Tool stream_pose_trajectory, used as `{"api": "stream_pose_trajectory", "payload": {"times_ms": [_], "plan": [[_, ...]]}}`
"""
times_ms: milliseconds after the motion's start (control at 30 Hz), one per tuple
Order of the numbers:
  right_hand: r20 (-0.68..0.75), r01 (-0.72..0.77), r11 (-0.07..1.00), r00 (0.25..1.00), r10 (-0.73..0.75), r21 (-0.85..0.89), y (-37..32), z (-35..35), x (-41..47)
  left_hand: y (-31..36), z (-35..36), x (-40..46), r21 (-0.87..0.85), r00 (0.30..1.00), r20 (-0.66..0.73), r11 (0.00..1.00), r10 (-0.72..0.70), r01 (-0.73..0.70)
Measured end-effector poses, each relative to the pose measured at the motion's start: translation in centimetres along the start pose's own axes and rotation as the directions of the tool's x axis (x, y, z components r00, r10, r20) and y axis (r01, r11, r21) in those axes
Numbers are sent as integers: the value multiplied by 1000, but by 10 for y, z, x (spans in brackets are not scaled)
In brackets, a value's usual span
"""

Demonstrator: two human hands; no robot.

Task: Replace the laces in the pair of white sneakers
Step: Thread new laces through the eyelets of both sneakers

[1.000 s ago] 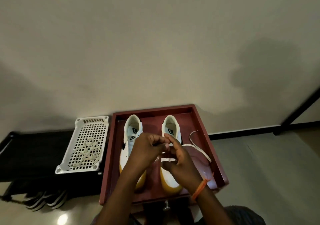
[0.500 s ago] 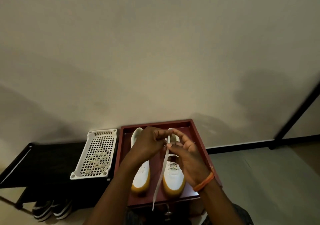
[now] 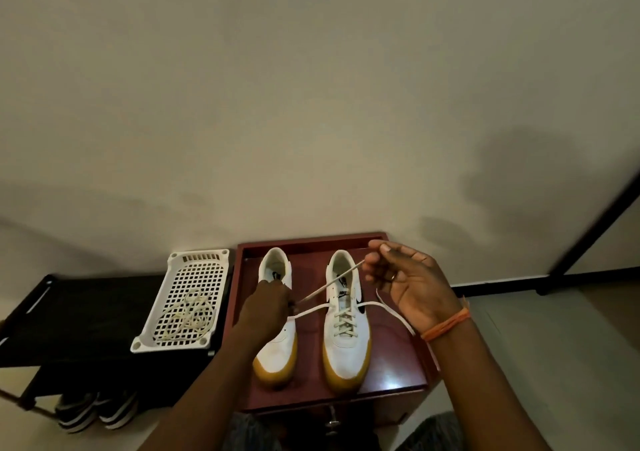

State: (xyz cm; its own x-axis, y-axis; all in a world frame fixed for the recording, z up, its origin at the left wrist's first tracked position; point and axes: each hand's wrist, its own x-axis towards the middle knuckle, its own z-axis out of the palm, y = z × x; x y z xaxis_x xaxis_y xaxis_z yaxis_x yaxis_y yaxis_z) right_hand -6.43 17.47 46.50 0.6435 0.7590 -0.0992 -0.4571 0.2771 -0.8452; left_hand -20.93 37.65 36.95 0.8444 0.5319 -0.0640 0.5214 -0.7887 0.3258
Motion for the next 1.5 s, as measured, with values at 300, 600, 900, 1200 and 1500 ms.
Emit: {"api": "stream_pose_trajectory", "payload": {"times_ms": [300, 600, 900, 1200, 1500], "plan": [[-136, -73, 986, 986, 94, 150, 77, -75, 59, -12, 42, 31, -85, 928, 371, 995, -13, 48], [-177, -214, 945, 969, 173, -247, 134, -73, 95, 29, 67, 46, -471, 981, -191, 880, -27, -68], [-139, -196, 973, 974, 178, -121, 141, -67, 97, 51, 85, 71, -917, 983, -62, 399, -174, 13], [-154, -255, 945, 962, 226, -205, 150, -78, 103, 43, 92, 80, -920, 993, 5, 388, -118, 51], [-169, -168, 889, 980, 104, -426, 145, -88, 103, 34, 90, 80, -828, 995, 36, 555, -90, 80]]}}
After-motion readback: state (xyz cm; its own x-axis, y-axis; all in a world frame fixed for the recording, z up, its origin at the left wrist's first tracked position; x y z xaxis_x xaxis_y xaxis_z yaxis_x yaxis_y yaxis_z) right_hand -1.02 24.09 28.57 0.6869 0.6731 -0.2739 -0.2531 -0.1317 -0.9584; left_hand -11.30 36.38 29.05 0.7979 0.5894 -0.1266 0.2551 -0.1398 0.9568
